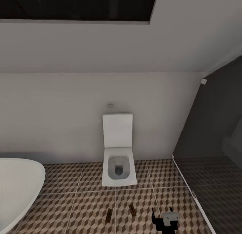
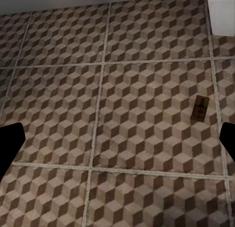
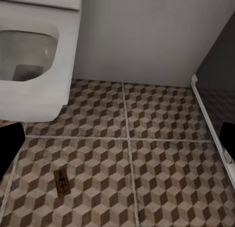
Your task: Take the four mousetraps from the cabinet in the bathroom and place them on the bathroom floor. Make sure all four end up on the same floor surface, and ensure that at least two of them are either under or directly next to the same bathroom sink.
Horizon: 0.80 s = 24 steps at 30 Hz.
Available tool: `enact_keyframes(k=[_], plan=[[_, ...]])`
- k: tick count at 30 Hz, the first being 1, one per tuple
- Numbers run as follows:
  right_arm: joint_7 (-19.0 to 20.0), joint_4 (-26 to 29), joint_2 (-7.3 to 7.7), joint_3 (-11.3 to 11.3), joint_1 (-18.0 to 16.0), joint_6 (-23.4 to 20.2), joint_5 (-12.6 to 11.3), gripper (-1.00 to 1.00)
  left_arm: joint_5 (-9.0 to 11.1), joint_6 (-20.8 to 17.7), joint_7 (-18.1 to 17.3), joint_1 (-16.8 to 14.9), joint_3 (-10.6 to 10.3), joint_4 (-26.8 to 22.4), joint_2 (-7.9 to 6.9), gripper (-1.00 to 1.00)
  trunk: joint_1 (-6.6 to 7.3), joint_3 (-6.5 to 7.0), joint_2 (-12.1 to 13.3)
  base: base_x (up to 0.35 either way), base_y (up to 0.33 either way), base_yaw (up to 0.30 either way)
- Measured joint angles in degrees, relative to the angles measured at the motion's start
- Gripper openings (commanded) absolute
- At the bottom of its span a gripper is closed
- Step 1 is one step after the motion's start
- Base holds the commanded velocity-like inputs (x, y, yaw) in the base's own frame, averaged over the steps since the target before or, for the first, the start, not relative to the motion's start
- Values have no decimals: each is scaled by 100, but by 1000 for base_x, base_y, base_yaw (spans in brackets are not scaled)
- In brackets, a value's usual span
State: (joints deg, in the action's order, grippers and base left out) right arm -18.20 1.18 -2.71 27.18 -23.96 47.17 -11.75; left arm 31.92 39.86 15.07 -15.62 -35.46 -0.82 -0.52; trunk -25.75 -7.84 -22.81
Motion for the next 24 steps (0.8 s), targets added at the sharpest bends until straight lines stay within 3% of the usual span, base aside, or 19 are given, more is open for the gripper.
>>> enact_keyframes(k=[24], plan=[[0,0,0,0,-1,2,0,100,0,0,0,0,0,0,0,100,0,223,0,0,0,0]])
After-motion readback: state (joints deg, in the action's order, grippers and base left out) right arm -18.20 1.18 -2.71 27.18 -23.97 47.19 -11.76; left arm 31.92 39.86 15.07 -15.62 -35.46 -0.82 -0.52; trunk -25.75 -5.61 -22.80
